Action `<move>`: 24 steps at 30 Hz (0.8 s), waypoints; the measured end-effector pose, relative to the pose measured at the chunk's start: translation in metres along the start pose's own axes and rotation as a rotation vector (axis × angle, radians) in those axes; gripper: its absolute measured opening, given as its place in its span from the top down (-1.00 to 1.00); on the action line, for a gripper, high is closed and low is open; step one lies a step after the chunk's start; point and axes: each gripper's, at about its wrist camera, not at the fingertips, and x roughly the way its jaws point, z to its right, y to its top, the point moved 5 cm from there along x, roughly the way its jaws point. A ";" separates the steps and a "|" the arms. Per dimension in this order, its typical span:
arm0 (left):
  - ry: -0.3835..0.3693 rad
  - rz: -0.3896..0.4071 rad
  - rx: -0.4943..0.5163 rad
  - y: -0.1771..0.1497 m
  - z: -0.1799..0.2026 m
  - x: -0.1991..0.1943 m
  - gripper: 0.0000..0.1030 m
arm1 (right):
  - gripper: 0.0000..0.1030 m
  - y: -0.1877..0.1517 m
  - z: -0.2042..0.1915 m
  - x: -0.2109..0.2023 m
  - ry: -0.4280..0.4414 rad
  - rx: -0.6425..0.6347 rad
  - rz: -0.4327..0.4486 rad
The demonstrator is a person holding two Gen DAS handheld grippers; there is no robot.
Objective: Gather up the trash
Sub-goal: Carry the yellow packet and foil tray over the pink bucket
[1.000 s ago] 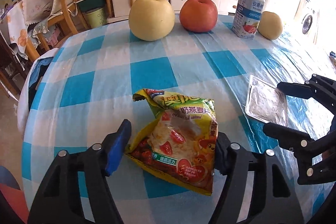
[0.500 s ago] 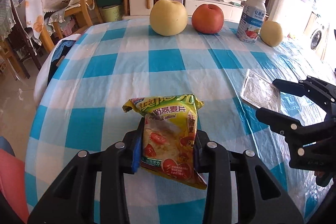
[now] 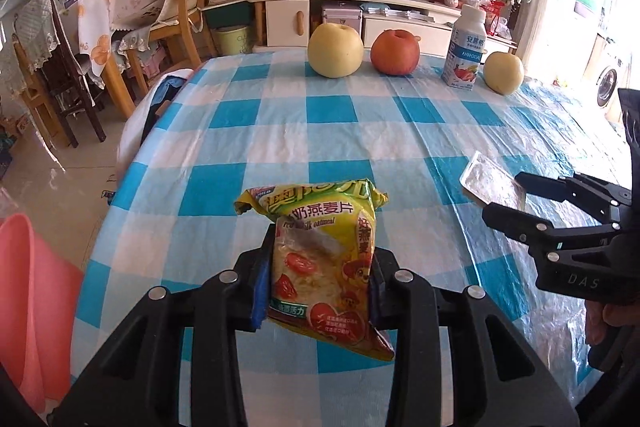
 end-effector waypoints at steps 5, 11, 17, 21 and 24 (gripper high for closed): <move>0.034 0.032 -0.012 -0.007 -0.009 -0.023 0.27 | -0.34 -0.017 -0.014 -0.019 0.019 0.034 0.003; 0.071 0.079 -0.038 -0.007 -0.028 -0.045 0.26 | -0.34 -0.027 -0.029 -0.044 0.027 0.058 0.021; 0.152 0.146 -0.096 -0.004 -0.058 -0.063 0.26 | -0.34 -0.027 -0.045 -0.058 0.025 0.064 0.032; 0.199 0.176 -0.145 -0.002 -0.081 -0.069 0.26 | -0.34 -0.026 -0.062 -0.060 0.029 0.047 0.029; 0.221 0.194 -0.185 -0.001 -0.098 -0.074 0.26 | -0.34 -0.024 -0.076 -0.061 0.031 0.027 0.028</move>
